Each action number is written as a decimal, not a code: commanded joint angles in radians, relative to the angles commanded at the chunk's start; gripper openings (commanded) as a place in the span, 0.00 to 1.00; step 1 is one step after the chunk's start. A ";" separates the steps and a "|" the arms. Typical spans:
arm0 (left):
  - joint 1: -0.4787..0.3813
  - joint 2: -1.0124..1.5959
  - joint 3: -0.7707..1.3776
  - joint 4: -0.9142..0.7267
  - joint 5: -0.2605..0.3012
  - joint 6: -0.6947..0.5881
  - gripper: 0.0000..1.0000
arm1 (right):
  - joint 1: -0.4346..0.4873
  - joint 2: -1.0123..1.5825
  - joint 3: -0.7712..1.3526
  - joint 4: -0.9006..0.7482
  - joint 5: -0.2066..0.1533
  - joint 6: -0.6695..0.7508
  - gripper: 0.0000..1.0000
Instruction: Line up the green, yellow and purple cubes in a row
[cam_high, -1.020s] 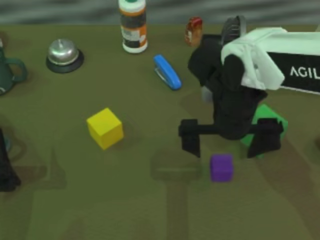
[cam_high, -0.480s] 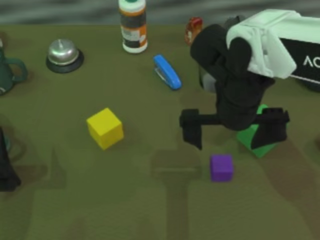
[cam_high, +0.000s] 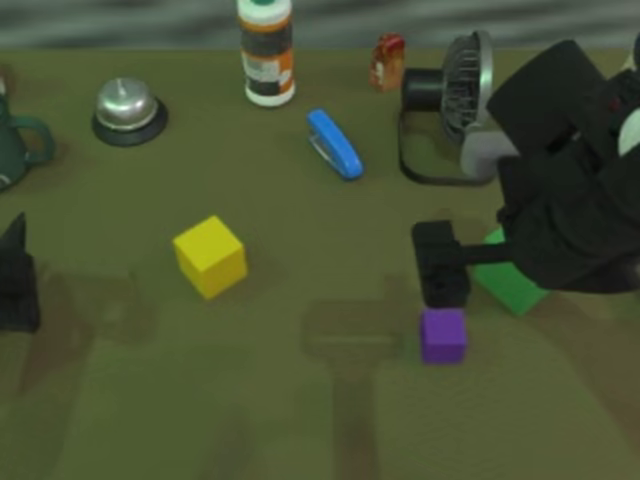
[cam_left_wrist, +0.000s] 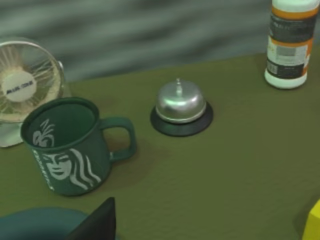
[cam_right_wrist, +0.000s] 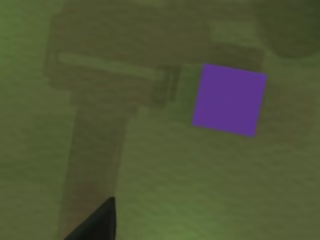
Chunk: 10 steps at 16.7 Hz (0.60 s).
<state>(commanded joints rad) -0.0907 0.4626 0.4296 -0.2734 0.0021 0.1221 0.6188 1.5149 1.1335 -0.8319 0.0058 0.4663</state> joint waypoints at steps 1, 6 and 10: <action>-0.016 0.101 0.081 -0.054 -0.001 0.024 1.00 | -0.010 -0.098 -0.074 0.047 -0.003 -0.028 1.00; -0.104 0.681 0.498 -0.346 -0.005 0.152 1.00 | -0.116 -0.623 -0.472 0.304 -0.015 -0.179 1.00; -0.176 1.132 0.819 -0.575 -0.004 0.251 1.00 | -0.258 -0.985 -0.759 0.501 -0.019 -0.294 1.00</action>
<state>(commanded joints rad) -0.2662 1.5942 1.2484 -0.8484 -0.0023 0.3735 0.3611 0.5298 0.3742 -0.3310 -0.0134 0.1725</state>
